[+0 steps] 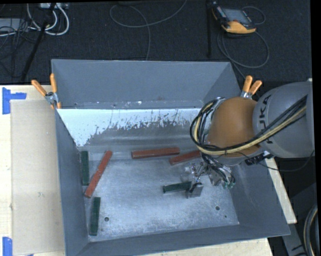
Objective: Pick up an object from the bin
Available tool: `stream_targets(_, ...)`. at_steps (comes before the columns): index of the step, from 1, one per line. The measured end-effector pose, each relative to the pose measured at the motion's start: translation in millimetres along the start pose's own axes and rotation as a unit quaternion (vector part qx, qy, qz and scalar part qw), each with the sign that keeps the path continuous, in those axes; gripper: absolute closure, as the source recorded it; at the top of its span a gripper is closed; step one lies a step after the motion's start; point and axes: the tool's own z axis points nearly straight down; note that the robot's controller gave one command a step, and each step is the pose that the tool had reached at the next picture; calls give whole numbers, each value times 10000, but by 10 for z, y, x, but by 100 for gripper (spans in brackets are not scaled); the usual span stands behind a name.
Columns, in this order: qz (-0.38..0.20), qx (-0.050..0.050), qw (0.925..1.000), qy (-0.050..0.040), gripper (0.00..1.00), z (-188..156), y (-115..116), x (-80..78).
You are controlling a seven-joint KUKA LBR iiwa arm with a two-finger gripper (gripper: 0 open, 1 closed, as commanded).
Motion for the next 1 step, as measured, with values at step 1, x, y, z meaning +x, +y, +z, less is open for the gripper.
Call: stream_targets(1,-1220,16,9925,-32,100,-1348,-180,176)
